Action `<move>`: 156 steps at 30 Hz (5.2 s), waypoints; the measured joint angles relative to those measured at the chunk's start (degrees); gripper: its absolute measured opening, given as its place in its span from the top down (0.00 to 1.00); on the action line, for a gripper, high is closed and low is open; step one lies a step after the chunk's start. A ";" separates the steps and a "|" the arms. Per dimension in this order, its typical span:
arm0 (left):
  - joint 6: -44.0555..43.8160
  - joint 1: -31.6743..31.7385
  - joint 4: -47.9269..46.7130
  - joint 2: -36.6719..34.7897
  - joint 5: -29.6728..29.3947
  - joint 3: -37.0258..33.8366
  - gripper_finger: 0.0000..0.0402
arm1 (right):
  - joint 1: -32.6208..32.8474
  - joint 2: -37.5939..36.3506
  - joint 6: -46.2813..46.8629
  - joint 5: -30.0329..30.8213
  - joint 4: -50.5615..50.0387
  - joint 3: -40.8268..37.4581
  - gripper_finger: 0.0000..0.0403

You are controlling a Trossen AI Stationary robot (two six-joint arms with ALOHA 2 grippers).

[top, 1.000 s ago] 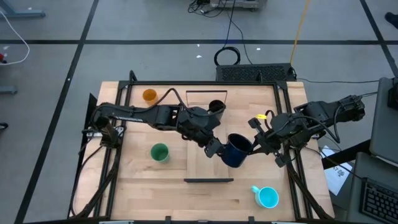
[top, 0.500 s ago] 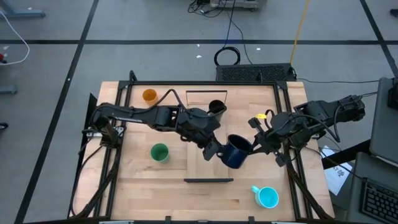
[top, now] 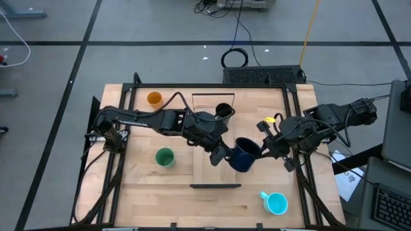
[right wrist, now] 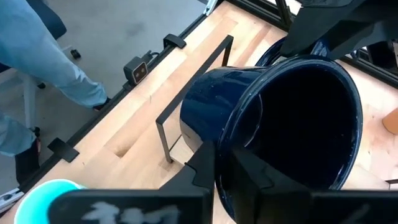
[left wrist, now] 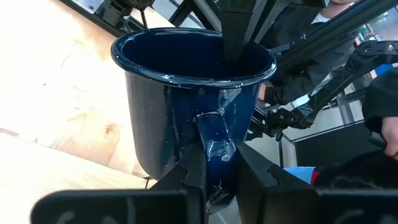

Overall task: Stack small to large cups/mugs on shelf
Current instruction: Put the dark blue mug on the shelf

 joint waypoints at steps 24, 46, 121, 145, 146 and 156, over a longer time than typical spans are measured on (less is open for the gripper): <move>2.91 -1.26 -18.32 -8.40 -23.69 0.00 0.88 | -4.64 -5.86 1.27 1.85 -3.72 0.00 0.86; -10.38 -8.30 -4.19 -24.32 -60.20 -30.98 0.88 | -9.49 -16.22 8.17 8.04 -4.94 0.00 0.88; -4.41 2.89 39.66 -11.47 -49.71 -60.04 0.88 | -9.53 -14.73 12.78 12.43 -4.39 0.00 0.88; -7.19 2.67 40.67 -9.79 -46.06 -60.04 0.86 | -9.53 -14.71 12.67 12.43 -4.42 0.00 0.88; -7.13 2.67 40.67 -9.77 -46.00 -60.04 0.86 | -9.53 -14.71 12.67 12.43 -4.42 0.00 0.88; -7.94 2.67 40.74 -9.72 -44.63 -60.08 0.83 | -9.53 -14.71 12.67 12.43 -4.42 0.00 0.88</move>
